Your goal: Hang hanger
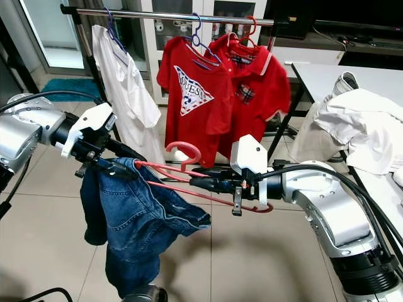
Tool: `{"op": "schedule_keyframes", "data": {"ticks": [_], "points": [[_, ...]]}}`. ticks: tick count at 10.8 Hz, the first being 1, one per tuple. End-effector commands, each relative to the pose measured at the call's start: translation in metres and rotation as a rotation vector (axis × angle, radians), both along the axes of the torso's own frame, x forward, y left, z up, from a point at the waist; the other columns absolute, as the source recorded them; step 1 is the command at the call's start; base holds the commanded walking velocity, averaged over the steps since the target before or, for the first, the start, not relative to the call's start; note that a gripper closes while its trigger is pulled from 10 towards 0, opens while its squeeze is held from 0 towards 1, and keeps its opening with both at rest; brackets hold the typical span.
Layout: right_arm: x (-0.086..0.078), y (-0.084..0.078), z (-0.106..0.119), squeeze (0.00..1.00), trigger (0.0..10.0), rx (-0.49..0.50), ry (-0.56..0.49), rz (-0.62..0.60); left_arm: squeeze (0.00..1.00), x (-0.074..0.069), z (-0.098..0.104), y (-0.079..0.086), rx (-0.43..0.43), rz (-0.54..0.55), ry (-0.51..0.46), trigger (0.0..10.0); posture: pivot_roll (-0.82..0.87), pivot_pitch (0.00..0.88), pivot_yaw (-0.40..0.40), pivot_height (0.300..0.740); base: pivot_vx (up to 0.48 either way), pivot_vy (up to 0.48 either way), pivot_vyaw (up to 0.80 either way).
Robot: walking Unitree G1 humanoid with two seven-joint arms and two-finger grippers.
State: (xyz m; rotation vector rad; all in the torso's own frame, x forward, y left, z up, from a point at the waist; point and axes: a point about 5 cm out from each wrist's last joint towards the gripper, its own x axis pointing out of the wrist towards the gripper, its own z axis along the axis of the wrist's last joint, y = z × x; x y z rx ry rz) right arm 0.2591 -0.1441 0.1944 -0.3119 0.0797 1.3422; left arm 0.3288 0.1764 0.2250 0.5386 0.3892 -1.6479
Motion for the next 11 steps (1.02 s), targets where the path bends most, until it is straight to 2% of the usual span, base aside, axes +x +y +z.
{"op": "schedule_keyframes", "data": {"ticks": [1,3,7,8,9,10,11], "points": [[0.002,0.001,0.015,0.00,10.0,0.030,-0.058,0.019,0.00,0.001,0.009,0.001,-0.024,0.005,-0.019,0.0,0.16,0.020,0.028,0.740,0.000,0.000,0.00],[0.002,0.001,0.015,0.00,10.0,0.031,-0.058,0.022,0.00,0.001,0.014,-0.002,-0.073,0.004,-0.017,0.0,0.16,0.020,0.027,0.740,0.000,0.000,0.00],[0.001,0.000,0.016,0.00,10.0,0.036,-0.029,0.026,0.00,-0.002,0.013,-0.002,-0.094,0.008,-0.007,0.0,0.15,0.009,0.020,0.740,0.000,0.000,0.00],[0.004,-0.003,0.018,1.00,10.0,0.067,0.012,-0.002,0.00,-0.002,0.011,-0.001,-0.100,0.017,-0.005,0.0,0.15,0.005,0.021,0.740,0.000,0.000,0.00],[0.005,-0.004,0.018,1.00,10.0,0.076,0.020,-0.010,0.00,-0.002,0.011,0.000,-0.102,0.021,-0.005,0.0,0.15,0.004,0.021,0.740,0.000,0.000,0.00],[0.005,-0.019,0.025,1.00,10.0,0.092,0.011,-0.037,0.00,-0.001,0.006,0.006,-0.106,0.075,-0.025,0.0,0.15,0.000,0.021,0.740,0.000,0.000,0.00],[0.005,-0.022,0.028,1.00,10.0,0.107,0.006,-0.044,0.00,-0.001,0.006,0.007,-0.105,0.080,-0.027,0.0,0.15,0.000,0.021,0.740,0.000,0.000,0.00]]}}
